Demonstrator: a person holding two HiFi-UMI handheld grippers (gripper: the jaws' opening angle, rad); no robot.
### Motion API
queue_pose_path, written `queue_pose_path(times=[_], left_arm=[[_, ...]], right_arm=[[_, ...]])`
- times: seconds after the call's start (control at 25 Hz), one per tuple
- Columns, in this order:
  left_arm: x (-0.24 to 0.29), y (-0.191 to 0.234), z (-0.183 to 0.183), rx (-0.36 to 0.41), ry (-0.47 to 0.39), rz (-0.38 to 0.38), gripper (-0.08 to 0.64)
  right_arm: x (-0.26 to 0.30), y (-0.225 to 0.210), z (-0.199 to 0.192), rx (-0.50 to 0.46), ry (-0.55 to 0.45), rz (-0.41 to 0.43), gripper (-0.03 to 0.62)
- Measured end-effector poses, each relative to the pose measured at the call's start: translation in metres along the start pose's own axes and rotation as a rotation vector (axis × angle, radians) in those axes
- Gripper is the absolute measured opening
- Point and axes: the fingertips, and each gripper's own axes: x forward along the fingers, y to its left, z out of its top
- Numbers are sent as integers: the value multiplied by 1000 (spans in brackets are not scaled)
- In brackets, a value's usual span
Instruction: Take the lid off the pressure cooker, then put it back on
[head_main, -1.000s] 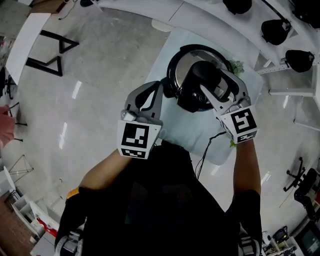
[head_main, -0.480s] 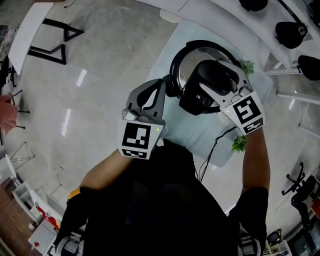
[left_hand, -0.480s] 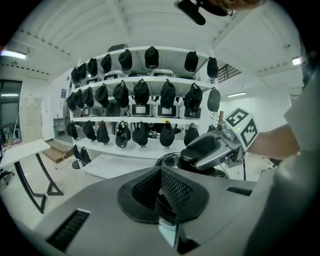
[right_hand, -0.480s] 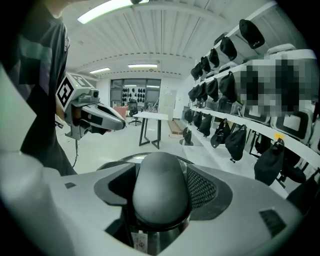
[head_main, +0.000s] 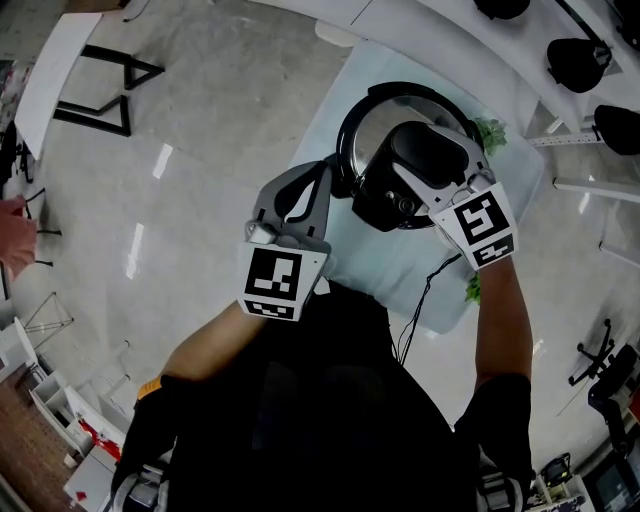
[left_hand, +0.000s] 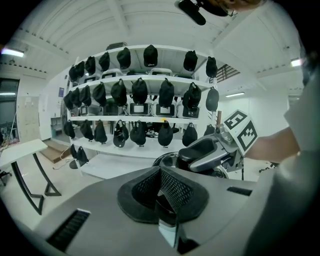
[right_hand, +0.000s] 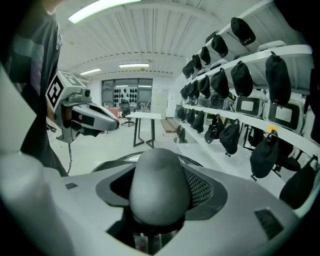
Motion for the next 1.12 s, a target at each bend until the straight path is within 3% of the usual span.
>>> queue_pose_path(times=[0.76, 1.12], left_arm=[[-21, 12, 9, 13, -42, -50, 8], [-32, 7, 15, 31, -64, -79, 6]], right_arm=[[-6, -10, 10, 106, 48, -222, 290], [-20, -16, 11, 230, 36, -342, 290]])
